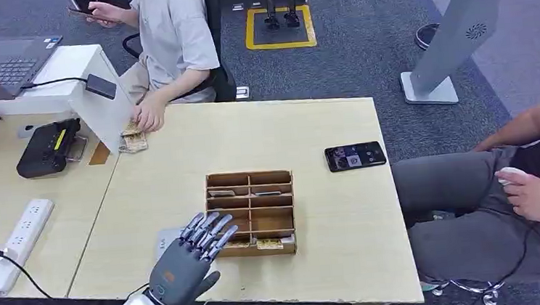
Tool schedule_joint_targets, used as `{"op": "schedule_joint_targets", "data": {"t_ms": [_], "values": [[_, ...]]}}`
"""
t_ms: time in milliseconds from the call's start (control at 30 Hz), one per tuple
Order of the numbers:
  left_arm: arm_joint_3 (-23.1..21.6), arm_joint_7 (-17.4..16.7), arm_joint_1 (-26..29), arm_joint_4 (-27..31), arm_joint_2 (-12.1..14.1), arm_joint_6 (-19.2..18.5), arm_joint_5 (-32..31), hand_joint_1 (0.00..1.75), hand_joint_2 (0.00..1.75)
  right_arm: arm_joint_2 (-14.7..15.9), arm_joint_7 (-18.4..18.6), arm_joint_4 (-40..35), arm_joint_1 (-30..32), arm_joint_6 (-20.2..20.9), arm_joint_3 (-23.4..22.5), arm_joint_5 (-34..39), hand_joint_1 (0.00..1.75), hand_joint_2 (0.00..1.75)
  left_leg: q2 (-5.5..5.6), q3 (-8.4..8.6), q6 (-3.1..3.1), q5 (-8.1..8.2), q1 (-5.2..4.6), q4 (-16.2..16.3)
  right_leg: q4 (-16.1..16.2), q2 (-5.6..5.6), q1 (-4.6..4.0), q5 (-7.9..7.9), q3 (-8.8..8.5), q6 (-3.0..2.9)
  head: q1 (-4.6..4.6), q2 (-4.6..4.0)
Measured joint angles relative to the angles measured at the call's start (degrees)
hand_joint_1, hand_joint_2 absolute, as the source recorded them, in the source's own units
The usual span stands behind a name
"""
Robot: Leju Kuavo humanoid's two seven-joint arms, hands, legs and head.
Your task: Pass the card to the sensor for recognition and then transmit it.
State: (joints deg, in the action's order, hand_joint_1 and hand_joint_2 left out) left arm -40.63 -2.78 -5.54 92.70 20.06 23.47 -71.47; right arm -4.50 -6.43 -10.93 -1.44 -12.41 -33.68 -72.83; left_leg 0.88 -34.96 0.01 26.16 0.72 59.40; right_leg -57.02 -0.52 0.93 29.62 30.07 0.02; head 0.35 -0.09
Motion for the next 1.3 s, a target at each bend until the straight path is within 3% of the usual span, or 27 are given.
{"op": "schedule_joint_targets", "data": {"t_ms": [133, 567, 1300], "values": [[-0.09, 0.20, -0.01, -0.07, -0.07, -0.53, 0.55, 0.00, 1.75, -0.02, 0.00, -0.22, 0.11, 0.02, 0.00, 0.02, 0.00, 0.00, 0.00, 0.00, 0.00, 0.00, 0.00, 0.00, 0.00, 0.00, 0.00, 0.00, 0.00, 0.00, 0.00, 0.02], [-2.27, 3.43, 0.28, -0.22, -1.51, -6.93, 10.84, 0.00, 1.75, -1.05, 0.87, -1.09, 0.22, 0.44, 0.00, 0.98, 0.00, 0.00, 0.00, 0.00, 0.00, 0.00, -0.01, 0.00, 0.00, 0.00, 0.00, 0.00, -0.01, 0.00, 0.00, 0.02], [-2.29, 3.41, 0.29, -3.96, -5.15, -8.11, 15.13, 0.00, 1.75, -1.88, 2.03, -2.84, 0.29, 1.29, 0.35, 1.60, 0.00, 0.00, 0.02, 0.00, 0.00, 0.00, -0.01, 0.00, 0.00, 0.01, 0.00, 0.00, -0.03, 0.00, 0.00, 0.02]]}}
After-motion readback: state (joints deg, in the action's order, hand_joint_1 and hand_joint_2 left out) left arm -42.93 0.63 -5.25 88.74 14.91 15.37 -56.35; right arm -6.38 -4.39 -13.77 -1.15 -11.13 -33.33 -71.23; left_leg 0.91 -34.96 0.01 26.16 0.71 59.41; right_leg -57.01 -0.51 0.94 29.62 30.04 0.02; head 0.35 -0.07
